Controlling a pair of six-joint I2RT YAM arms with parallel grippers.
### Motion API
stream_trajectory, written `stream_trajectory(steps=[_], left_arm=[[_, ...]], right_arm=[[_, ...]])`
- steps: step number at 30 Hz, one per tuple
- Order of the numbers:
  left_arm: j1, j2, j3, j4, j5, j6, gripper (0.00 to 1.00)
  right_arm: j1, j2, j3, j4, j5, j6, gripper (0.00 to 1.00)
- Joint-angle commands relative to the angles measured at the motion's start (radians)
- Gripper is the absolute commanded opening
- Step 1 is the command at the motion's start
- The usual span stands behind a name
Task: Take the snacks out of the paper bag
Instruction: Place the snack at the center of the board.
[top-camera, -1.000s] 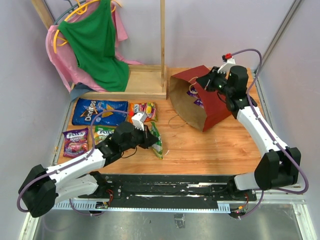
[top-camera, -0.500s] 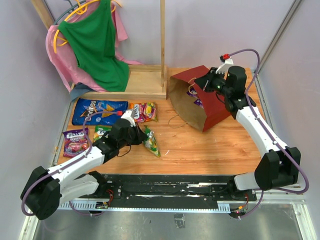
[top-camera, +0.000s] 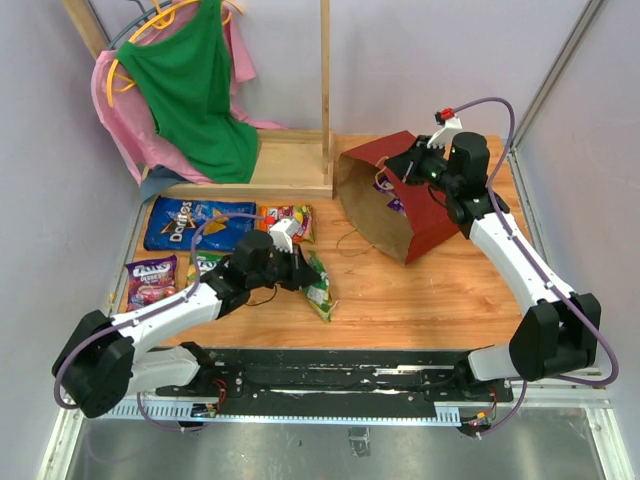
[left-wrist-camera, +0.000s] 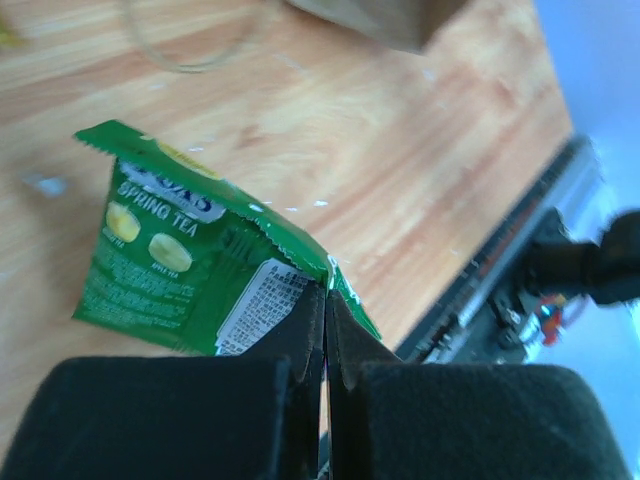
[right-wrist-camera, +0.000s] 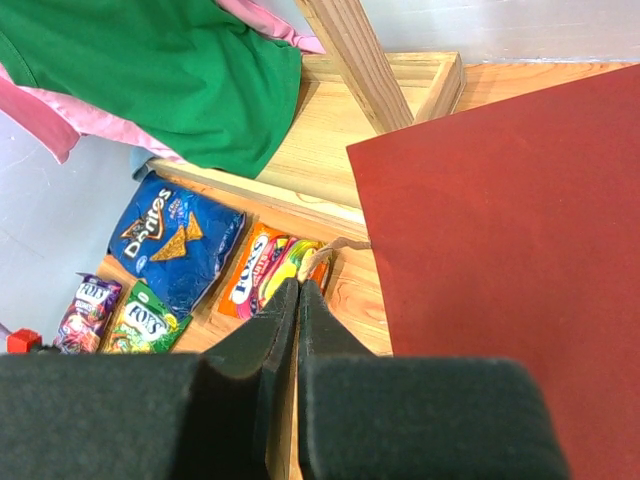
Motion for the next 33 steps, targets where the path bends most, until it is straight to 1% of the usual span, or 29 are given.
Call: stream_trajectory(steps=[1,2,3,5,9,12,15,19,23,28,30,33], left_arm=[[-0.036,0.019,0.024,0.135,0.240,0.047,0.01],[-0.036,0.010,0.014,0.139,0.231,0.045,0.01],[-0.036,-0.003,0.004,0.125,0.192,0.042,0.01],[-0.013,-0.041,-0.019,0.059,0.077,0.029,0.01],[0.117,-0.142,-0.107,-0.018,-0.029,-0.038,0.00],[0.186,-0.202,-0.164,-0.067,-0.060,-0.066,0.00],[0.210,-0.208,-0.210,-0.096,-0.112,-0.126,0.00],[0.229,-0.167,-0.245,-0.126,-0.198,-0.198,0.01],[0.277,-0.134,-0.187,-0.232,-0.284,-0.186,0.01],[0.319,-0.046,-0.060,-0.361,-0.300,-0.171,0.00],[0.333,0.023,0.011,-0.398,-0.305,-0.129,0.01],[0.374,0.169,0.169,-0.489,-0.277,-0.007,0.00]], right_arm=[[0.018,0.005,0.042,0.013,-0.001,-0.021,0.01],[0.018,0.007,0.041,0.014,-0.003,-0.021,0.01],[0.018,0.009,0.040,0.014,-0.003,-0.022,0.01],[0.018,0.013,0.042,0.015,-0.004,-0.026,0.01],[0.018,0.028,0.059,0.010,-0.006,-0.029,0.01],[0.018,0.057,0.085,0.005,-0.013,-0.026,0.01],[0.018,0.093,0.105,0.016,-0.014,-0.019,0.01],[0.018,0.159,0.137,0.044,-0.019,-0.017,0.01],[0.018,0.239,0.196,0.058,-0.035,-0.023,0.01],[0.017,0.339,0.296,0.058,-0.059,-0.040,0.01],[0.017,0.380,0.343,0.050,-0.065,-0.032,0.01],[0.017,0.422,0.383,0.055,-0.071,-0.006,0.01]])
